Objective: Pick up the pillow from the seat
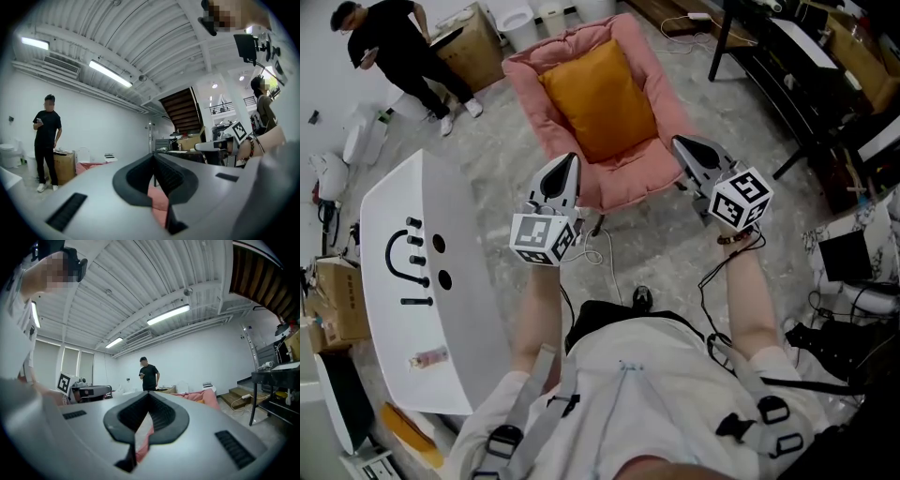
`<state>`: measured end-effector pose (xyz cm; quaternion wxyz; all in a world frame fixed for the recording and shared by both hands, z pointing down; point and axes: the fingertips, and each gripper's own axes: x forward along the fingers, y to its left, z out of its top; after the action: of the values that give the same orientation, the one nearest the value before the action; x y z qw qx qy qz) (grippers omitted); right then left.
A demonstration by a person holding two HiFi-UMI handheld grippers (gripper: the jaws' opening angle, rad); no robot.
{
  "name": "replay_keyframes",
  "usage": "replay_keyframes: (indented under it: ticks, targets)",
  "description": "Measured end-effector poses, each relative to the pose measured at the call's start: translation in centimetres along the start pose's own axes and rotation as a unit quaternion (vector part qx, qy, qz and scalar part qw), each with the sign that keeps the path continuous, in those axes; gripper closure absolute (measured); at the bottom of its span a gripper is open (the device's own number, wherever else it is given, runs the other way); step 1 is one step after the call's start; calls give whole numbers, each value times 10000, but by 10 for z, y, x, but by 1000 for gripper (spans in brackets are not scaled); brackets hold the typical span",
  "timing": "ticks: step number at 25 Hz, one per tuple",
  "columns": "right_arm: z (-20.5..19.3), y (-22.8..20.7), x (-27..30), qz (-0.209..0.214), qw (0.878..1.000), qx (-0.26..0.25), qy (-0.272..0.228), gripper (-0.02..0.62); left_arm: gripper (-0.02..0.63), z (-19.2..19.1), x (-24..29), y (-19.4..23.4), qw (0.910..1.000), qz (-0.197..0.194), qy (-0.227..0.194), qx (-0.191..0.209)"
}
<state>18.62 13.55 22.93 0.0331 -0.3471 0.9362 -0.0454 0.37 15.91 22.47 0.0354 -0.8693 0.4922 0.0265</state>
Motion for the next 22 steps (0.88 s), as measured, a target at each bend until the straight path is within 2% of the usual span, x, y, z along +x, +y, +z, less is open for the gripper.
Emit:
replay_keyframes:
  ticks: [5,8,15,22]
  targets:
    - [-1,-11,17,130,9999,86,7,583,600,-8,4,24,9996,245,116,-23]
    - [-2,-23,32,109,9999,89,12,584,600,-12,18,39,9996,258,123,-31]
    - [-9,-53,81,-158,9994,319,-10,584,600,-30,52,95,9995,121,223,-189]
    - [-10,-73,154,-454,9983,360,-44,584,601,-52,88,172,9983,-144,469,-330]
